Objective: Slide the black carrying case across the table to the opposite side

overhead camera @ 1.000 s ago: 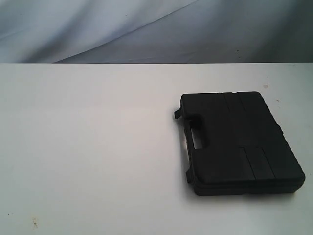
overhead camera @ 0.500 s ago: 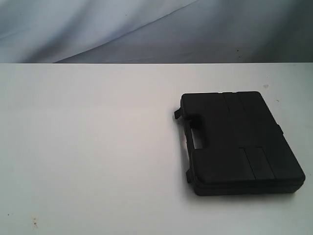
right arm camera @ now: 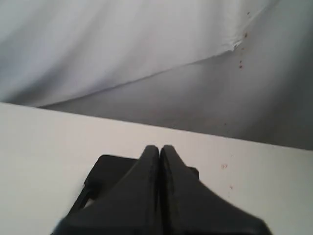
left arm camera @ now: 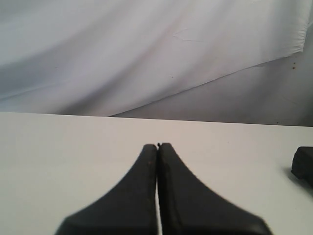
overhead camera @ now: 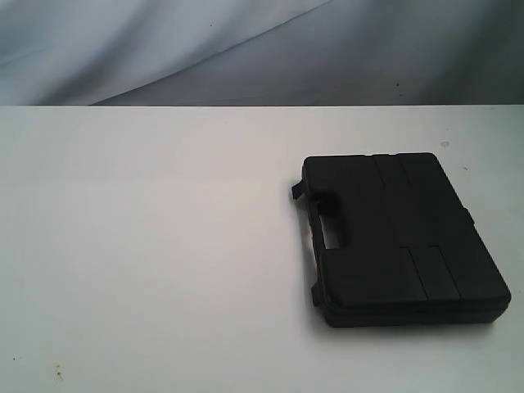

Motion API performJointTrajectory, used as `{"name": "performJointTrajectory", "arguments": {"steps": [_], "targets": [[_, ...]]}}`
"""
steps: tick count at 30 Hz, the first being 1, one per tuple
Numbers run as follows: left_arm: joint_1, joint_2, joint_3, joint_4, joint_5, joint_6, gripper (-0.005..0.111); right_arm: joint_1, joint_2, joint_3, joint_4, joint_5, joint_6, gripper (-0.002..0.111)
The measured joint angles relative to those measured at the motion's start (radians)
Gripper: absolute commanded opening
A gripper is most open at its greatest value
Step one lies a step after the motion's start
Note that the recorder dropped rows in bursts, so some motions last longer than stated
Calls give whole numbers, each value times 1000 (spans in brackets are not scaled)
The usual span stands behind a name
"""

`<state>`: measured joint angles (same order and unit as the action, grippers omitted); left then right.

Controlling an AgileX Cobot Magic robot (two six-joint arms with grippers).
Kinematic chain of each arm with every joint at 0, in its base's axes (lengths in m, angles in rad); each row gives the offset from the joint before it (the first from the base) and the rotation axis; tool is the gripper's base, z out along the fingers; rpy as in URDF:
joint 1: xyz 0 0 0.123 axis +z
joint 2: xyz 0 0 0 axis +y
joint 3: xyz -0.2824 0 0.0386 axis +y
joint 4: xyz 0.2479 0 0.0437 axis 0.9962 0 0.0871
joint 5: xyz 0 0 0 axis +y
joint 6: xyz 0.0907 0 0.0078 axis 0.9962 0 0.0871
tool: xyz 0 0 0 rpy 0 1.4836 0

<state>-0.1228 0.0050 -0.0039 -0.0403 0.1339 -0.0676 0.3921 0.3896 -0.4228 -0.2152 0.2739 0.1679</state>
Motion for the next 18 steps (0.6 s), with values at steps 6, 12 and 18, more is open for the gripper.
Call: {"name": "performJointTrajectory", "arguments": {"steps": [6, 12, 18], "targets": [[0, 0, 0, 0, 0, 0, 1, 45, 179, -120, 14, 79, -7, 0], [0, 0, 0, 0, 0, 0, 1, 59, 340, -231, 114, 144, -54, 0], [0, 0, 0, 0, 0, 0, 1, 130, 502, -341, 168, 208, -81, 0]]}}
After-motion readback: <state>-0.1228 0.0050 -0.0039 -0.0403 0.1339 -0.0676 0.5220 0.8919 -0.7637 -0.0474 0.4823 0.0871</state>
